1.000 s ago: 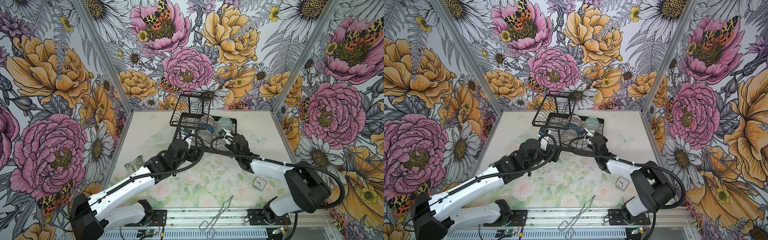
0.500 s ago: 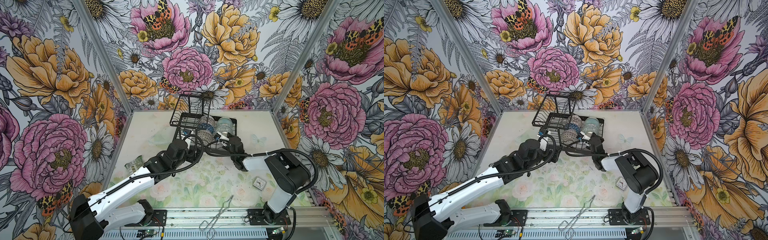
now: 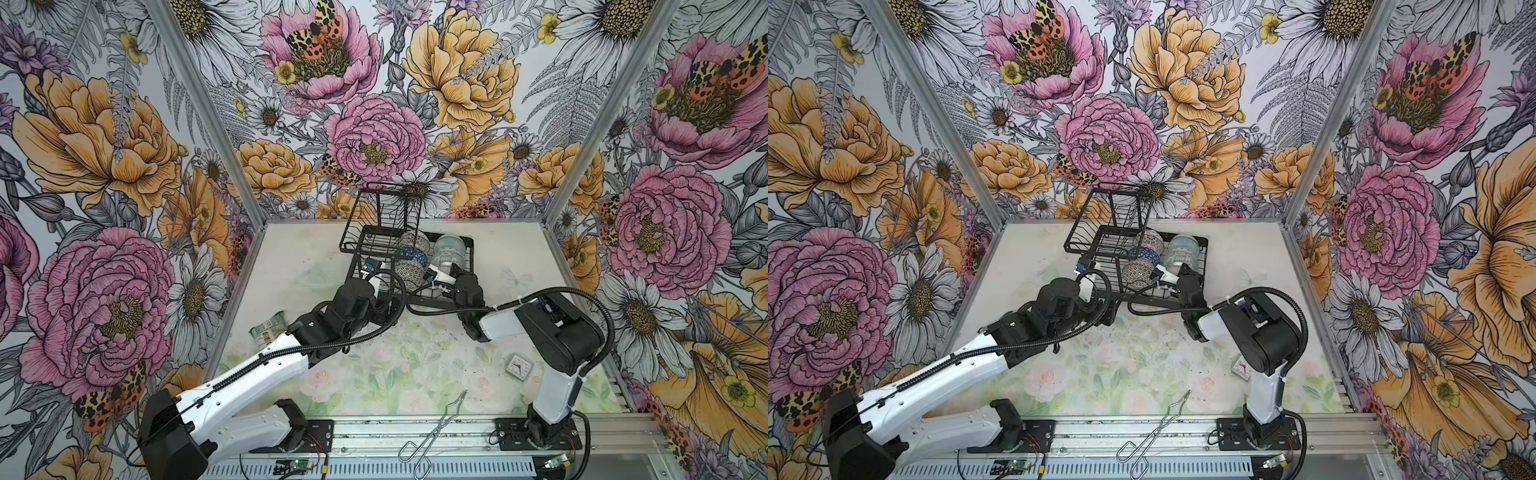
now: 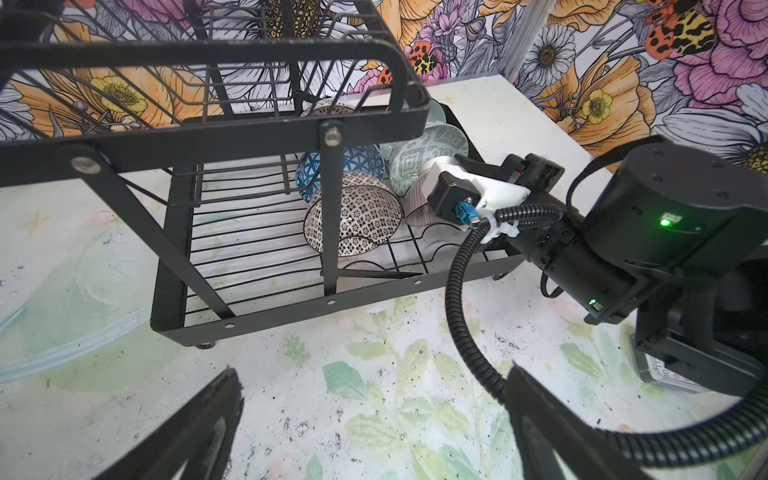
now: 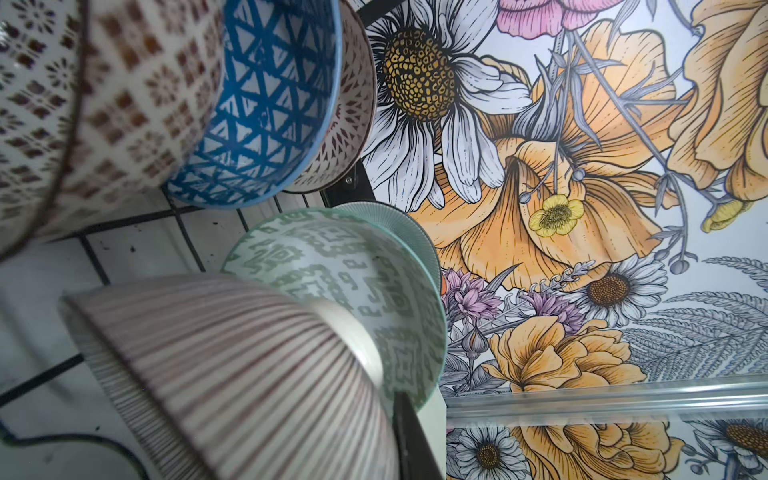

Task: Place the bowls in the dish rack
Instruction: 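Lower the pink-striped bowl into the rack beside the green-patterned bowl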

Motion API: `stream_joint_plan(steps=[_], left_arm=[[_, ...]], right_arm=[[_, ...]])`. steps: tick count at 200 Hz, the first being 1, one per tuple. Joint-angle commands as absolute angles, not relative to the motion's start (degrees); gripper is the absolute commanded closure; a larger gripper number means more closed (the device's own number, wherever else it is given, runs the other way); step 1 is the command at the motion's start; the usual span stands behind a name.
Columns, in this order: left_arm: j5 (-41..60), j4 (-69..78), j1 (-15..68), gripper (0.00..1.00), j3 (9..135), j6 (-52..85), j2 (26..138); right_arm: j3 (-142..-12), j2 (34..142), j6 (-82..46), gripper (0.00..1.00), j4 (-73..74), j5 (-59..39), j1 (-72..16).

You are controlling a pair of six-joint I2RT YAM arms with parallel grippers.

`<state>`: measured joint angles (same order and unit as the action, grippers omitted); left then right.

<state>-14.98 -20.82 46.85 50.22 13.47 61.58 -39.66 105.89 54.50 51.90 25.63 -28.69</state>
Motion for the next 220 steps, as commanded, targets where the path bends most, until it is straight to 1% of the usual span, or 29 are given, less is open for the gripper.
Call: stream_joint_plan(steps=[1,23,41,65,143,154,159,161,170,176,197,220], left_arm=[[-13.46,-20.98,46.07,0.01,49.76,13.8,61.43],[-13.15,-20.99,45.66,0.01,49.65,13.77,61.5],[-12.73,-21.0,45.16,0.01,49.58,13.75,61.53],[-12.48,-21.0,44.71,0.01,49.57,13.62,61.59],[-12.39,-20.95,44.21,0.01,48.58,13.94,60.35],[-12.39,-20.96,44.12,0.01,48.45,13.97,60.12],[-12.39,-20.99,44.07,0.01,48.4,13.94,60.02],[-12.39,-20.98,44.09,0.01,48.42,13.9,60.0],[-12.48,-21.04,44.1,0.01,48.3,13.83,59.86],[-12.48,-21.09,44.04,0.01,48.21,13.82,59.77],[-12.57,-21.08,43.74,0.01,48.11,13.62,59.35],[-12.74,-21.14,43.21,0.01,48.15,13.28,58.51]], right_arm=[[-38.87,104.04,51.62,1.0,51.85,23.28,-29.09],[-38.85,101.27,47.15,1.0,43.74,20.18,-28.96],[-39.29,100.38,44.94,0.9,39.75,19.28,-28.92],[-39.37,100.38,44.21,0.84,39.0,19.17,-28.85],[-41.48,98.99,43.51,0.72,36.17,18.37,-28.48],[-41.59,98.4,43.53,0.67,35.76,18.28,-28.52],[-41.65,98.14,43.59,0.62,35.54,18.28,-28.48],[-41.66,97.99,43.59,0.6,35.41,18.28,-28.48],[-41.72,97.37,43.4,0.4,34.83,18.28,-28.48],[-41.68,96.9,43.25,0.33,34.2,18.22,-28.47],[-41.2,94.71,42.26,0.25,33.07,17.86,-28.39],[-40.31,91.85,41.17,0.2,32.57,18.12,-28.39]])
